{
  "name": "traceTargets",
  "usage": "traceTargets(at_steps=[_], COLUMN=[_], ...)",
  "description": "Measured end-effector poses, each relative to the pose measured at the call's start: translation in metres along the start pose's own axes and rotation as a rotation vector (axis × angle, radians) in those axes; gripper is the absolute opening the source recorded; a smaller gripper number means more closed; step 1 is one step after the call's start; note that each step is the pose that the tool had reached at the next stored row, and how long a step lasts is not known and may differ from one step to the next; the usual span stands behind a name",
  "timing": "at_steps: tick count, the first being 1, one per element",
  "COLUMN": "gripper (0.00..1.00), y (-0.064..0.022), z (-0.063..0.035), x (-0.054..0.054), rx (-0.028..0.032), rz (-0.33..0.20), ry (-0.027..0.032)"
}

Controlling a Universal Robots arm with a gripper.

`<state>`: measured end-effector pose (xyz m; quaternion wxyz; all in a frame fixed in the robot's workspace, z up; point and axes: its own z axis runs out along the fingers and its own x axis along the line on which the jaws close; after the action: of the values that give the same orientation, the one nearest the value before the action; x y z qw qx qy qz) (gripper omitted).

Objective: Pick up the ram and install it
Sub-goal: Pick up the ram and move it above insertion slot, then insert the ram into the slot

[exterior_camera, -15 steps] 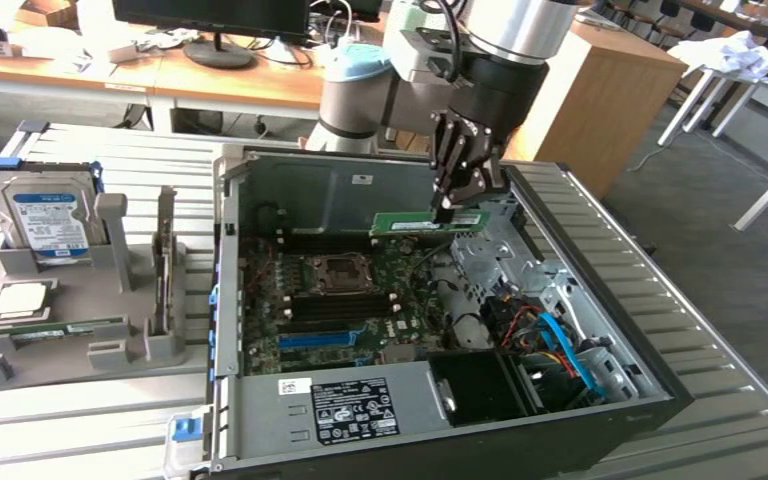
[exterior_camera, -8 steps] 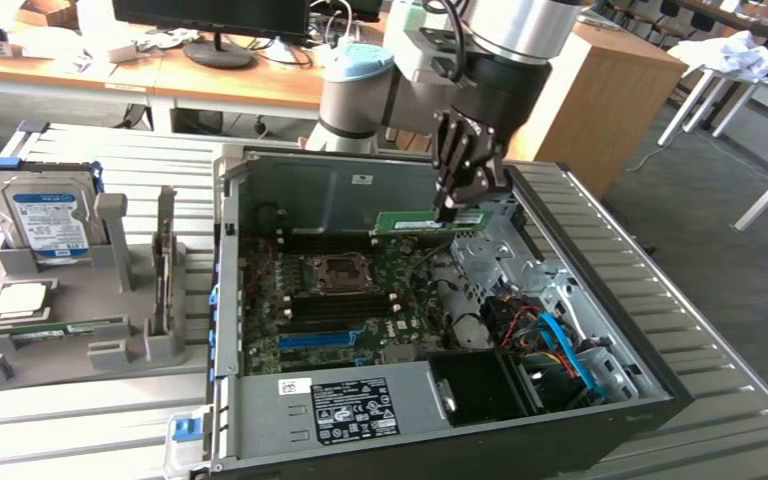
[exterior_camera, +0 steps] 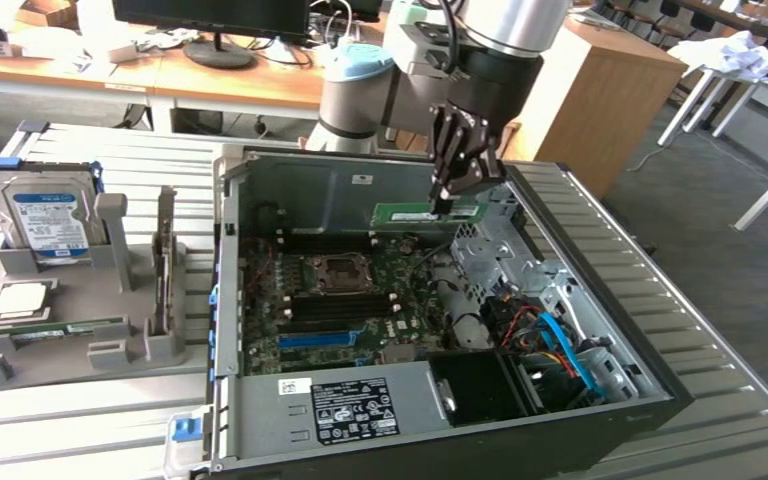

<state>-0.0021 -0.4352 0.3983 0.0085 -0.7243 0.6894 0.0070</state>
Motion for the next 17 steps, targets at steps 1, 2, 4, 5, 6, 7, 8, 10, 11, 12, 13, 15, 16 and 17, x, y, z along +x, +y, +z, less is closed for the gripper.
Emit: traceTargets(at_steps=[1, 2, 4, 5, 6, 7, 8, 10, 11, 12, 13, 15, 16, 17], gripper=[0.12, 0.12, 0.12, 0.12, 0.12, 0.12, 0.12, 0.12, 0.12, 0.12, 0.12, 0.12, 0.12, 0.12], y=[-0.0001, -0.0002, -0.0003, -0.0004, -0.0004, -0.0004, -0.0004, -0.0004, -0.0004, -0.0003, -0.0001, 0.0007, 0.0011, 0.0017], z=[0.0000, 0.0000, 0.0001, 0.0001, 0.0000, 0.0001, 0.0001, 0.0001, 0.0001, 0.0002, 0.0004, 0.0008, 0.0010, 0.0014], x=[-0.0014, -0.0027, -0.0051, -0.0057, -0.0059, -0.0059, -0.0059, -0.0060, -0.0060, -0.0060, -0.0060, -0.0061, -0.0061, -0.0061], rx=[0.0000, -0.0001, 0.0000, 0.0000, -0.0001, 0.0000, 0.0000, -0.0001, -0.0001, 0.0000, 0.0000, 0.0000, 0.0000, 0.0000], rz=[0.000, 0.000, 0.000, 0.000, 0.000, 0.000, 0.000, 0.000, 0.000, 0.000, 0.000, 0.000, 0.000, 0.000], ry=[0.0002, 0.0004, 0.0007, 0.0007, 0.0008, 0.0007, 0.0007, 0.0006, 0.0007, 0.0007, 0.0007, 0.0006, 0.0007, 0.0006])
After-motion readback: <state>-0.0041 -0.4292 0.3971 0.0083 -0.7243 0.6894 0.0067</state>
